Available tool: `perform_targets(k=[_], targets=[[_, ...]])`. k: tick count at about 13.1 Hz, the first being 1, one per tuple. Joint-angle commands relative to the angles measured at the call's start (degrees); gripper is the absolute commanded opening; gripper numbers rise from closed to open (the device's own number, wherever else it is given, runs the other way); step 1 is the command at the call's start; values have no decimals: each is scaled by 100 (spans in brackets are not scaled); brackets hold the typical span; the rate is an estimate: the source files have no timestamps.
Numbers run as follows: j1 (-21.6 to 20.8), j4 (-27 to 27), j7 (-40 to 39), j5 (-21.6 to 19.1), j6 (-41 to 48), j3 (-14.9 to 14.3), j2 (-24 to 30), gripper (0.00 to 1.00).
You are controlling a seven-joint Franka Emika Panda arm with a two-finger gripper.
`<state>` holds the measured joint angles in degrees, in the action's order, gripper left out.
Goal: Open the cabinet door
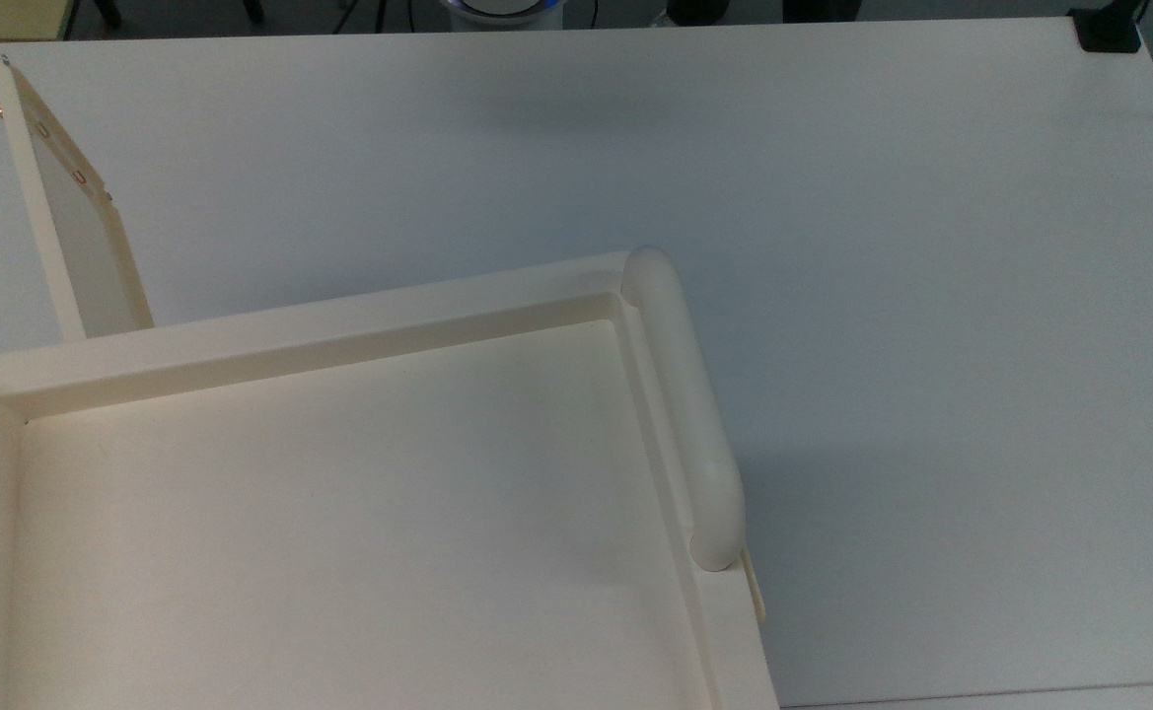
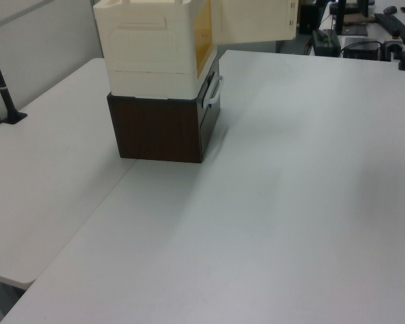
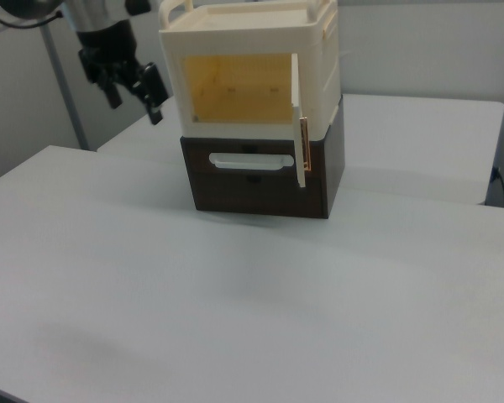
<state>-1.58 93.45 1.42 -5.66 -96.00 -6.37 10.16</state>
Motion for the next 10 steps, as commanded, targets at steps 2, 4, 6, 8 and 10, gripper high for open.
perform_targets(k=[2, 4, 6, 8, 10], targets=[[-668, 68, -166, 459, -217, -224, -672, 100], [-660, -37, -186, 469, -218, -224, -813, 100], [-599, -37, -212, 469, -165, -224, -805, 100], [-607, -37, -168, 478, -156, -198, -814, 100], [-607, -37, -159, 478, -156, -189, -823, 100]])
